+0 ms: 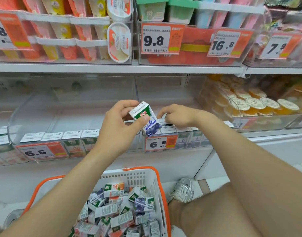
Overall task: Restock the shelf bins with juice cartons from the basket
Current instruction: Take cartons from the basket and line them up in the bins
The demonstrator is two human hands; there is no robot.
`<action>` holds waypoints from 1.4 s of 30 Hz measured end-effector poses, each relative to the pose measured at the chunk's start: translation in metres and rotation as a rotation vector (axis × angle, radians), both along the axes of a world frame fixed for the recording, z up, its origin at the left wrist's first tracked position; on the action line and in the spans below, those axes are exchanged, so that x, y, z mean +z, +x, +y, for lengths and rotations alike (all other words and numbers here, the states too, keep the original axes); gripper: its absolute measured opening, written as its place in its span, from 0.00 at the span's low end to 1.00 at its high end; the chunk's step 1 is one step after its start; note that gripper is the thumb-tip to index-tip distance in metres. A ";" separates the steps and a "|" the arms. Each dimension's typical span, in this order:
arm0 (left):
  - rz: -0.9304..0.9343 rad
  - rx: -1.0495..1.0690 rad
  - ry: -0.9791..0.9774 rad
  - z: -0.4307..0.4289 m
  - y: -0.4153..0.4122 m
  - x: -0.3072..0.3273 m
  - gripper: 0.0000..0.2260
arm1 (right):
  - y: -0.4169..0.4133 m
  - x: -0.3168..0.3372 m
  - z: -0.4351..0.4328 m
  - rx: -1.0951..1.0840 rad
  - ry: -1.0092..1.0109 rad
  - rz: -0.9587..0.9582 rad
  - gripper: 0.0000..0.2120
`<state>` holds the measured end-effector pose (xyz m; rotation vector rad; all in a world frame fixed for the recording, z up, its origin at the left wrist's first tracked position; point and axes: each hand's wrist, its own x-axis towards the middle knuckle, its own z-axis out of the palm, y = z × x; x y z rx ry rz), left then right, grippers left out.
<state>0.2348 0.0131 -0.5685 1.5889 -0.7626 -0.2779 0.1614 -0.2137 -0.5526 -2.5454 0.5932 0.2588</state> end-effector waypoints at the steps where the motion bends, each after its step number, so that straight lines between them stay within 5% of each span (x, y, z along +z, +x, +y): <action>1: -0.006 -0.012 0.005 -0.001 0.000 0.002 0.14 | 0.000 0.001 0.003 0.004 -0.008 0.017 0.20; 3: -0.033 -0.041 0.009 -0.004 0.000 0.007 0.12 | -0.002 0.008 0.003 -0.003 -0.092 -0.057 0.20; 5: -0.077 -0.068 0.024 -0.008 0.003 0.013 0.11 | -0.008 0.025 0.006 -0.079 -0.075 -0.323 0.19; 7: -0.114 -0.088 0.040 -0.012 0.005 0.020 0.10 | -0.021 0.041 0.011 -0.095 0.245 -0.547 0.19; 9: -0.124 -0.101 0.030 -0.017 0.004 0.027 0.10 | -0.036 0.049 0.023 0.021 0.496 -0.553 0.25; 11: -0.140 -0.086 0.010 -0.025 0.001 0.032 0.11 | -0.044 0.046 0.033 0.125 0.482 -0.504 0.30; 15: -0.196 -0.030 0.027 -0.041 -0.001 0.031 0.17 | -0.050 0.040 0.026 0.023 0.389 -0.656 0.24; 18: -0.573 0.057 0.199 -0.042 0.003 0.019 0.16 | -0.055 0.036 0.005 -0.185 0.259 -0.797 0.21; 25: -1.061 -0.163 0.858 -0.039 -0.002 -0.021 0.36 | -0.052 0.005 -0.030 -0.123 -0.127 -0.373 0.20; 29: -1.144 -0.120 0.871 -0.041 0.001 -0.032 0.32 | -0.042 -0.001 -0.032 -0.094 -0.081 -0.111 0.11; 31: -1.149 -0.117 0.868 -0.043 0.001 -0.035 0.32 | -0.038 -0.001 -0.032 -0.112 -0.050 -0.038 0.16; 34: -1.125 -0.127 0.854 -0.042 0.002 -0.035 0.34 | -0.029 -0.003 -0.028 -0.100 -0.022 0.000 0.23; 42: -1.088 -0.155 0.861 -0.041 0.001 -0.030 0.27 | -0.009 -0.011 -0.017 -0.103 -0.137 0.019 0.16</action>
